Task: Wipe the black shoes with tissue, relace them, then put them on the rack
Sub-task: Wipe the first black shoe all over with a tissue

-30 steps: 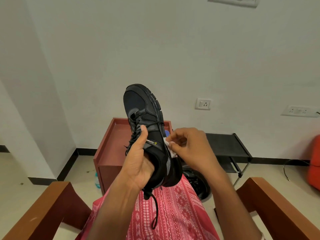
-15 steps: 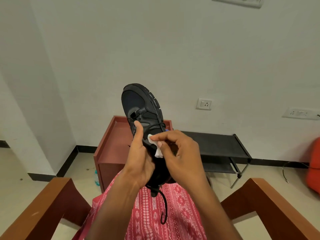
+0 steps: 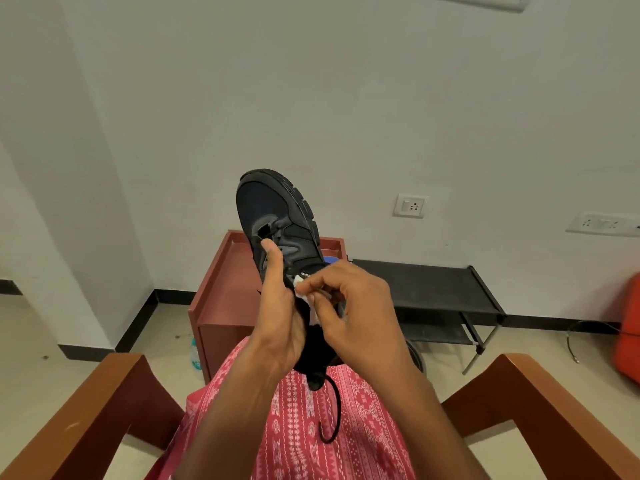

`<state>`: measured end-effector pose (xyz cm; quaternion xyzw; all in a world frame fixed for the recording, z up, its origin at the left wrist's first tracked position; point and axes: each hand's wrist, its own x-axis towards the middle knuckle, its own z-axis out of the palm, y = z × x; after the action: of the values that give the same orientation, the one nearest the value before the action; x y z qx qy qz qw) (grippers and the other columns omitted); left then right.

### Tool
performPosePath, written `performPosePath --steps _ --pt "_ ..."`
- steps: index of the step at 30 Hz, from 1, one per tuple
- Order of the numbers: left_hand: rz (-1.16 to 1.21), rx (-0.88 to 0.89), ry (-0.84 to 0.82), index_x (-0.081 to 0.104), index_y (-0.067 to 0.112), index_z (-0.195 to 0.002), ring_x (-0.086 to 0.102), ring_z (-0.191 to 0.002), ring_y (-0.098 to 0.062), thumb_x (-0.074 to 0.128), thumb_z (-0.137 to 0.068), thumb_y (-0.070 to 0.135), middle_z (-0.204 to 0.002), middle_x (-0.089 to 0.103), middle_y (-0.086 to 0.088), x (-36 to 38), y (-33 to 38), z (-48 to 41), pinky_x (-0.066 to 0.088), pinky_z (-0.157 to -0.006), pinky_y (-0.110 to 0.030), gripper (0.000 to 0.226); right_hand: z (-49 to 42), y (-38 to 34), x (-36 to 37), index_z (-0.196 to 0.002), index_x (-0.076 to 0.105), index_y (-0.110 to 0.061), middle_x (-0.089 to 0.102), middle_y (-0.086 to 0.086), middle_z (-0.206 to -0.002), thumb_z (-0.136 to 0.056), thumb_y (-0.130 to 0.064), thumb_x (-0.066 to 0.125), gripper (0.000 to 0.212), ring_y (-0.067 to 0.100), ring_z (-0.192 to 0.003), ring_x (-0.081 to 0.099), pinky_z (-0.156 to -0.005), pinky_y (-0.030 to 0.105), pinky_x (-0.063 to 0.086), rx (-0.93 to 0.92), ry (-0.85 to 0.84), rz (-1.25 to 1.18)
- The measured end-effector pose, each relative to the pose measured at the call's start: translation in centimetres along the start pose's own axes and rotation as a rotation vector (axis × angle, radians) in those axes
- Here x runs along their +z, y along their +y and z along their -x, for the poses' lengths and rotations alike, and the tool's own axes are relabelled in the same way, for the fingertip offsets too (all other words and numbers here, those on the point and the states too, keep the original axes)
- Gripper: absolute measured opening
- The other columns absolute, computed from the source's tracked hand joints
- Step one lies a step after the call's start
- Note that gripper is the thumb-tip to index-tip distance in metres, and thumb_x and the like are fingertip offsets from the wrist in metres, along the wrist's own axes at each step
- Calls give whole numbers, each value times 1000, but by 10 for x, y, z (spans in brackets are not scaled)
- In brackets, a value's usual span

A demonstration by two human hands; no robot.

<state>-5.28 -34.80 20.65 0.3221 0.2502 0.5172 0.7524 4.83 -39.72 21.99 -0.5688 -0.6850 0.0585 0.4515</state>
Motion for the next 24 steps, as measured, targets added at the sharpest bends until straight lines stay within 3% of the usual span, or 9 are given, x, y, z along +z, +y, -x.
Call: performPosePath --steps 4,9,13,15,17,20,24 --pt "2 11 -29 60 7 -130 63 -120 -26 35 -90 68 -130 64 -20 6 -1 4 50 -102 -35 77 -16 -1 8 -97 76 -18 70 -8 -95 -91 -5 64 18 5 -92 63 -86 31 53 -60 64 29" --pt "27 -3 -26 67 9 -120 71 -104 -24 33 -93 68 -110 72 -15 3 -1 4 59 -82 -30 73 -6 9 5 -103 77 -16 71 -8 -99 -91 -4 64 21 5 -97 65 -88 28 53 -115 43 -9" --pt "-104 -82 -26 63 12 -127 68 -111 -34 26 -84 82 -118 70 -19 -1 1 3 52 -97 -55 90 11 26 -8 -99 78 -19 68 -15 -93 -87 -2 71 22 0 -90 63 -82 13 51 -68 30 30" --pt "-161 -113 -43 62 15 -128 67 -112 -34 26 -83 84 -119 70 -17 0 1 2 47 -100 -61 90 8 33 -9 -98 78 -18 69 -12 -92 -86 -2 72 21 2 -89 63 -78 9 49 -28 69 68" --pt "-184 -118 -50 63 15 -127 66 -114 -34 30 -86 81 -121 70 -16 3 1 3 45 -103 -61 85 -1 37 -6 -99 77 -18 71 -9 -93 -87 -4 71 19 3 -89 63 -77 13 52 15 121 70" --pt "-163 -96 -43 68 12 -120 68 -112 -31 40 -90 70 -119 71 -15 3 0 4 47 -103 -57 72 -7 32 2 -102 76 -17 71 -7 -97 -89 -5 68 19 5 -90 64 -80 30 57 3 151 99" --pt "-80 -56 -18 79 11 -92 70 -95 -28 63 -83 50 -105 73 -15 -1 6 2 52 -95 -47 43 15 18 6 -110 74 -16 70 -6 -103 -92 -8 62 23 10 -98 63 -85 33 55 -65 127 135"
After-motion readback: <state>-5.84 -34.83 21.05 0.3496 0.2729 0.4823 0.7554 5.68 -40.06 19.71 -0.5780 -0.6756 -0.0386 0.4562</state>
